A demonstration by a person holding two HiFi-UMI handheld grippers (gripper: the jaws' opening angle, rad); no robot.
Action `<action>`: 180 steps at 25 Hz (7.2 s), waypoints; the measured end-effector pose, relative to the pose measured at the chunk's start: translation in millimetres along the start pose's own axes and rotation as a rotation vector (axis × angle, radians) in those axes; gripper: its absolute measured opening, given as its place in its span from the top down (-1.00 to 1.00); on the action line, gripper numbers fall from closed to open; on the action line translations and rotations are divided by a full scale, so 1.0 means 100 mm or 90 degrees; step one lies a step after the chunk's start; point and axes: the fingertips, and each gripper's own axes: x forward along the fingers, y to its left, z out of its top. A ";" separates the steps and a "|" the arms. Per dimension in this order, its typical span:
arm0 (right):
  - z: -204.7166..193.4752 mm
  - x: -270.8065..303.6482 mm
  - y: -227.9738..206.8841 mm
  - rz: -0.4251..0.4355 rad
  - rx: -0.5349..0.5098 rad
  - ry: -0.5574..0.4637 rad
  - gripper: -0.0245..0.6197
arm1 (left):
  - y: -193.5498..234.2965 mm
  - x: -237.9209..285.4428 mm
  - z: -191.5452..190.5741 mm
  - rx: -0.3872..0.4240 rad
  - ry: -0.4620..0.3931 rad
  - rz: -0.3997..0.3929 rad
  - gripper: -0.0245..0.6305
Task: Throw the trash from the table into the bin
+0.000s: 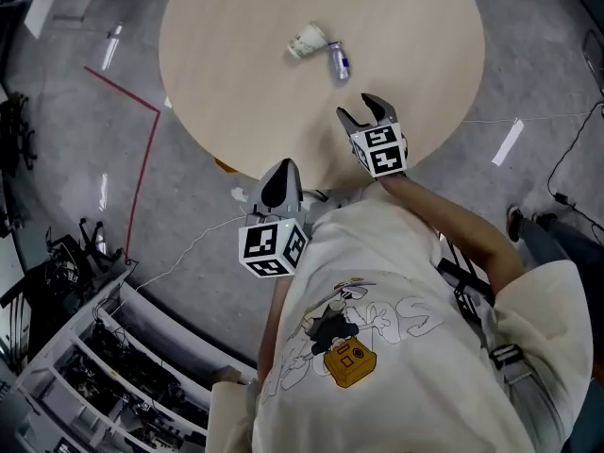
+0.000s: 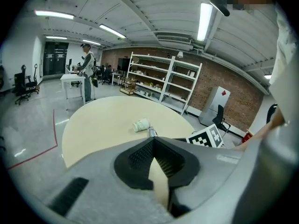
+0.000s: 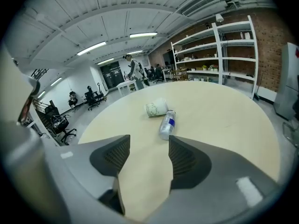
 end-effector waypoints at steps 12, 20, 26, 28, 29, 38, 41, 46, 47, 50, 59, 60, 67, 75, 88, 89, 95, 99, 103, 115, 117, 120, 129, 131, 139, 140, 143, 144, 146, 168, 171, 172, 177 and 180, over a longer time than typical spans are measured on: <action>0.12 0.80 -0.34 -0.035 0.053 0.070 0.04 | 0.30 0.24 0.01 -0.056 0.040 0.055 0.91; 0.26 1.02 -0.41 -0.069 0.078 0.102 0.03 | 0.40 0.15 0.08 -0.087 0.035 0.049 0.91; 0.21 1.10 -0.44 -0.084 0.042 0.133 0.25 | 0.50 0.03 0.06 -0.108 0.010 0.064 0.91; 0.19 1.07 -0.41 -0.075 0.032 0.144 0.26 | 0.53 -0.03 0.06 -0.111 0.000 0.070 0.91; 0.20 1.05 -0.37 -0.072 0.026 0.148 0.26 | 0.56 -0.07 0.06 -0.114 -0.006 0.075 0.91; 0.23 0.78 0.31 0.017 -0.005 0.134 0.27 | 0.75 -0.50 -0.04 -0.153 -0.067 0.113 0.91; 0.24 0.68 0.68 0.066 -0.021 0.134 0.26 | 0.80 -0.67 -0.08 -0.167 -0.088 0.125 0.91; -0.01 0.62 1.50 0.164 -0.066 0.162 0.27 | 1.08 -1.04 -0.26 -0.196 -0.122 0.167 0.91; -0.04 0.63 1.63 0.182 -0.078 0.170 0.27 | 1.15 -1.10 -0.28 -0.205 -0.133 0.180 0.91; -0.12 0.66 2.06 0.245 -0.122 0.186 0.27 | 1.35 -1.32 -0.35 -0.231 -0.163 0.225 0.91; -0.36 0.76 3.26 0.376 -0.251 0.234 0.26 | 1.85 -2.17 -0.86 -0.338 -0.222 0.367 0.91; -0.40 0.72 3.37 0.386 -0.261 0.241 0.26 | 1.89 -2.30 -0.91 -0.348 -0.228 0.380 0.91; -0.64 0.41 4.28 0.478 -0.338 0.268 0.26 | 2.07 -3.12 -1.14 -0.390 -0.275 0.465 0.91; -1.05 0.28 4.93 0.556 -0.411 0.314 0.26 | 2.22 -3.70 -1.51 -0.451 -0.314 0.558 0.91; -1.14 0.04 4.95 0.540 -0.404 0.334 0.26 | 2.17 -3.52 -1.60 -0.486 -0.285 0.487 0.91; -1.13 0.06 4.96 0.542 -0.403 0.327 0.27 | 2.18 -3.49 -1.60 -0.485 -0.284 0.484 0.91; -0.78 0.18 4.96 0.550 -0.352 0.297 0.27 | 2.37 -3.35 -1.33 -0.476 -0.318 0.491 0.91; -0.60 -0.01 4.56 0.513 -0.304 0.289 0.27 | 2.17 -3.07 -1.19 -0.461 -0.287 0.436 0.91; -0.71 0.10 4.34 0.476 -0.279 0.299 0.27 | 2.20 -2.76 -1.31 -0.458 -0.243 0.378 0.91; -1.14 0.98 4.91 0.390 -0.244 0.349 0.27 | 3.35 -2.44 -1.88 -0.488 -0.175 0.299 0.91; -1.24 1.18 4.98 0.374 -0.232 0.358 0.27 | 3.52 -2.33 -2.03 -0.497 -0.157 0.287 0.91; -1.47 1.61 5.15 0.356 -0.213 0.365 0.27 | 3.94 -2.17 -2.28 -0.508 -0.151 0.296 0.91; -2.30 2.71 5.16 0.297 -0.227 0.350 0.27 | 4.71 -1.41 -3.12 -0.510 -0.113 0.304 0.91; -2.50 3.02 5.11 0.274 -0.194 0.351 0.27 | 4.85 -1.18 -3.35 -0.516 -0.100 0.297 0.91; -3.41 4.20 4.86 0.217 -0.123 0.359 0.26 | 5.30 -0.32 -4.24 -0.505 -0.046 0.279 0.91; -3.47 4.33 4.82 0.213 -0.121 0.359 0.26 | 5.37 -0.22 -4.33 -0.500 -0.041 0.281 0.91; -3.48 4.64 4.77 0.200 -0.118 0.345 0.26 | 5.60 0.01 -4.52 -0.482 -0.031 0.285 0.91; -3.49 4.70 4.78 0.197 -0.116 0.343 0.27 | 5.66 0.05 -4.57 -0.476 -0.026 0.286 0.91; -3.55 4.80 4.76 0.191 -0.112 0.348 0.26 | 5.77 0.13 -4.64 -0.462 -0.014 0.290 0.91; -3.57 4.85 4.59 0.142 -0.083 0.401 -0.09 | 5.97 0.47 -4.66 -0.376 0.040 0.292 0.91; -3.39 4.54 4.57 0.139 -0.090 0.399 0.00 | 5.85 0.29 -4.37 -0.371 0.022 0.295 0.91; -3.32 4.43 4.58 0.141 -0.088 0.396 0.04 | 5.82 0.22 -4.29 -0.368 0.017 0.298 0.91; -3.02 3.95 4.69 0.153 -0.035 0.393 0.22 | 5.71 -0.20 -3.91 -0.373 -0.013 0.325 0.91; -2.78 3.61 4.69 0.155 0.017 0.398 0.42 | 5.57 -0.52 -3.67 -0.400 -0.039 0.349 0.91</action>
